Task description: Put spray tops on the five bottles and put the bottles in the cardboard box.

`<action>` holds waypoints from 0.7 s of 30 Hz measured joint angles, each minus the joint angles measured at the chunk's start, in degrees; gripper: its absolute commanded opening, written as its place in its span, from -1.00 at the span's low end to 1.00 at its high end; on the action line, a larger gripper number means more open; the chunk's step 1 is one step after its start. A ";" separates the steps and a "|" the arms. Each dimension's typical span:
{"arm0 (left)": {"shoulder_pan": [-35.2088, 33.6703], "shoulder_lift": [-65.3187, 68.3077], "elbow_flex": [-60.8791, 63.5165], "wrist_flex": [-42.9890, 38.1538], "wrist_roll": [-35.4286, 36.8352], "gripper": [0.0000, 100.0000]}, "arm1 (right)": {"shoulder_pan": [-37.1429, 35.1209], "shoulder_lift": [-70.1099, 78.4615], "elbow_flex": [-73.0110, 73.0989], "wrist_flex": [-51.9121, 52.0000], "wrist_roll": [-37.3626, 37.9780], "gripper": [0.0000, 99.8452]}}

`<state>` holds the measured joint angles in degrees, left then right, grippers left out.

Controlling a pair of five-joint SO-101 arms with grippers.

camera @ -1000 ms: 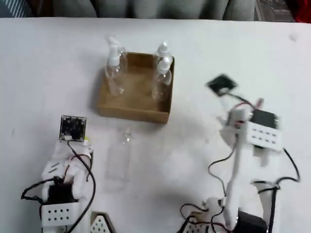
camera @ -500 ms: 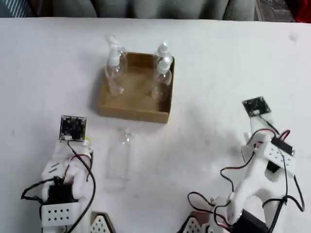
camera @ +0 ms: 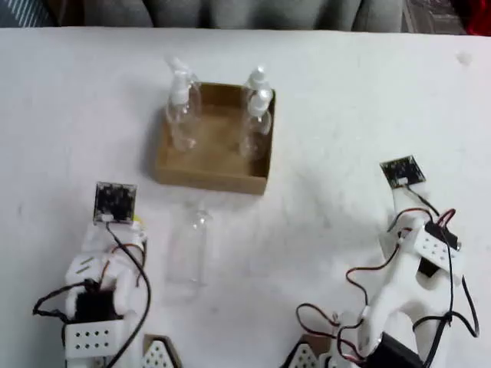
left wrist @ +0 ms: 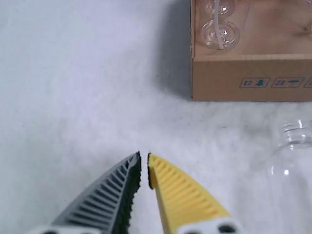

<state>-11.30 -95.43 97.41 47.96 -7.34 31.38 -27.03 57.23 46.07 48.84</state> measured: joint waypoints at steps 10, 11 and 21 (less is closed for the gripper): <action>0.00 0.00 0.00 0.00 0.00 -0.96 | 0.00 0.00 -8.88 10.11 -9.85 -0.82; 0.00 0.00 0.00 0.00 0.00 -0.96 | -0.09 0.00 -9.32 10.11 -11.08 -0.82; 0.00 0.00 0.00 0.00 0.00 -0.96 | -2.29 0.88 -9.93 9.32 -17.05 -0.80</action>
<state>-11.30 -95.43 97.41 47.96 -7.34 29.10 -26.15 47.30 55.38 31.78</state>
